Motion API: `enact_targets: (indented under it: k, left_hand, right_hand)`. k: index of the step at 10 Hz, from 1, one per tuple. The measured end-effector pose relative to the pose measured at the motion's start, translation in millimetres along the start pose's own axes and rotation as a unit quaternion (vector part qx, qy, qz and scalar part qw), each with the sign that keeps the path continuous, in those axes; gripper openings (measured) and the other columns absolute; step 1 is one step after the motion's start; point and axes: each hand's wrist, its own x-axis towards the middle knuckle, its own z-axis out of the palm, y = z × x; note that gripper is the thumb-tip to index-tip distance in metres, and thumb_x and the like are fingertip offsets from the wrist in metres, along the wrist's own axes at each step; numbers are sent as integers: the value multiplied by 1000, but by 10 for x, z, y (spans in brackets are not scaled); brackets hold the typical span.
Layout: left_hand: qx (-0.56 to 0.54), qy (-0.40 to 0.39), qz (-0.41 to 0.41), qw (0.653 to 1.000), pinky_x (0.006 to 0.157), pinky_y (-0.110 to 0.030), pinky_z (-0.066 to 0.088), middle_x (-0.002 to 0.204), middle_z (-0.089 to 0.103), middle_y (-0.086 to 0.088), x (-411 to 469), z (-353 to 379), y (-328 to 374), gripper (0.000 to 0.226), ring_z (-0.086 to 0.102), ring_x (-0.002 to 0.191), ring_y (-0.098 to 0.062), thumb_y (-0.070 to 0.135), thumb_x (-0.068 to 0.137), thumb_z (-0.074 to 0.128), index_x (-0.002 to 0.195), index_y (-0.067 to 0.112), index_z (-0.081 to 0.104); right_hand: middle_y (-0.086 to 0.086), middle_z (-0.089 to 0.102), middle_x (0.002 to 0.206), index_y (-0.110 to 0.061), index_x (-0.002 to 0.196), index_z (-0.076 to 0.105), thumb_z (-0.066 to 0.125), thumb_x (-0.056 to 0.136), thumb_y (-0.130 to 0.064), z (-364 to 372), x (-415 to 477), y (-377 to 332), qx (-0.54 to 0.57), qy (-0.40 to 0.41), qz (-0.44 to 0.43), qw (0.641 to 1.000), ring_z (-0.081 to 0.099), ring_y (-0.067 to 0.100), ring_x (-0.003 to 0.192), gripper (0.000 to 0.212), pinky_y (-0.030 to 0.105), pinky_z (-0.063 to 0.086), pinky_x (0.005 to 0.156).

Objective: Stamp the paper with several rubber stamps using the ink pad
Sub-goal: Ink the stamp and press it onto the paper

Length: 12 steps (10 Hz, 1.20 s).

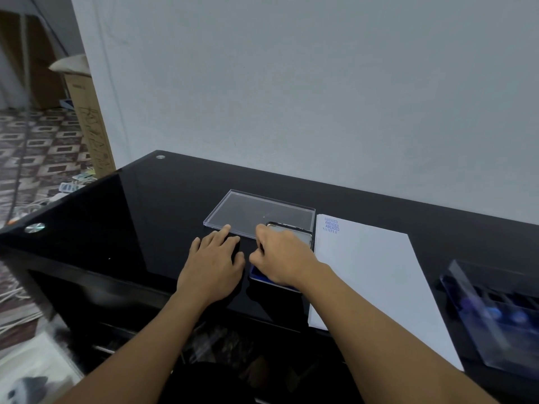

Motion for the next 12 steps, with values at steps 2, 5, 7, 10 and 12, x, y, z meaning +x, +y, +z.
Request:
enact_targets:
  k: [2, 5, 7, 10, 12]
  left_hand:
    - [3, 4, 4, 1000, 123, -46, 12, 166, 19, 1, 3, 1, 3, 46, 17, 152, -17, 39, 104, 35, 147, 24, 43]
    - [-3, -2, -1, 1000, 124, -46, 10, 166, 16, 2, 3, 1, 5, 48, 14, 152, -16, 40, 104, 34, 149, 24, 40]
    - [1, 2, 3, 1000, 124, -46, 12, 166, 17, 1, 8, 8, 1, 47, 16, 152, -17, 40, 104, 34, 147, 24, 41]
    - [-1, -4, -1, 1000, 124, -46, 9, 167, 15, 2, 7, 4, -1, 48, 13, 153, -16, 41, 105, 33, 150, 24, 39]
    - [3, 0, 0, 1000, 124, -46, 10, 166, 17, 3, 13, 16, -5, 47, 15, 152, -16, 41, 104, 33, 148, 25, 40]
  right_hand:
    - [10, 59, 85, -18, 91, 40, 49, 93, -29, 5, 0, 1, 2, 2, 4, 1000, 56, 28, 76, 14, 37, 49, 63]
    - [10, 58, 85, -19, 92, 39, 49, 94, -30, -7, -2, -17, -4, -2, 5, 1000, 56, 28, 77, 15, 37, 47, 63]
    - [7, 55, 82, -19, 93, 38, 48, 95, -30, -22, -10, -7, -12, -9, 0, 1000, 55, 27, 76, 15, 35, 45, 62]
    - [10, 59, 88, -19, 93, 38, 47, 95, -31, -19, 3, -7, -18, -11, 1, 1000, 57, 28, 78, 15, 36, 46, 63]
    - [11, 60, 89, -18, 95, 41, 47, 95, -30, -51, -3, -10, -6, -23, 6, 1000, 58, 29, 81, 14, 42, 52, 70]
